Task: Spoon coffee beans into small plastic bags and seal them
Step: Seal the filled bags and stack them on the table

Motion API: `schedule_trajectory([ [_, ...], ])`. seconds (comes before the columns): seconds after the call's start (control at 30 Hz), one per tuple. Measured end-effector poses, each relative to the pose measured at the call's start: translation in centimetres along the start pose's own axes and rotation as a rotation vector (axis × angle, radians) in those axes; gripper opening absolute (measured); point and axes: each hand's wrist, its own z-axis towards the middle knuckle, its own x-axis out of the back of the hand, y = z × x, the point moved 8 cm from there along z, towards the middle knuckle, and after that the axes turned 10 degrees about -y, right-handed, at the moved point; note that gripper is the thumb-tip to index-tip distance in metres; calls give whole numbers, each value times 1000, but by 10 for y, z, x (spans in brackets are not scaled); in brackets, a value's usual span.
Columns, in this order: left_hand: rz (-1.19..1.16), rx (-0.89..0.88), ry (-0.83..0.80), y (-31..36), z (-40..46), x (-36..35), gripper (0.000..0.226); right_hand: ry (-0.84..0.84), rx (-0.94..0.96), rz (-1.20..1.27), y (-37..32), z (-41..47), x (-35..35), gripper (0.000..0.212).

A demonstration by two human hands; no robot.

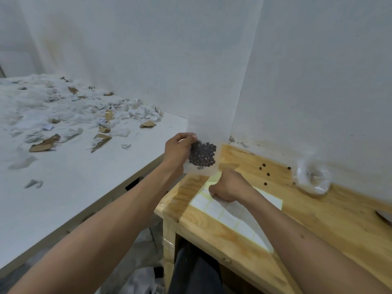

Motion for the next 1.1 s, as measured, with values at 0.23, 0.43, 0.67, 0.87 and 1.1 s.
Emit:
schedule_trajectory([
  [0.23, 39, -39, -25, -3, 1, -5, 17, 173, 201, 236, -3, -10, 38, 23],
  [0.43, 104, -48, -154, -5, 1, -47, 10, 432, 378, 556, 6, -26, 106, 13],
  [0.67, -4, 3, -281, -9, -6, -104, 20, 649, 398, 446, 32, -38, 136, 8],
  [0.87, 9, 25, -333, -9, -10, -134, 15, 731, 388, 437, 54, -44, 144, 8],
  [1.1, 37, 34, -354, -9, -16, -153, 21, 751, 399, 429, 69, -47, 148, 8],
])
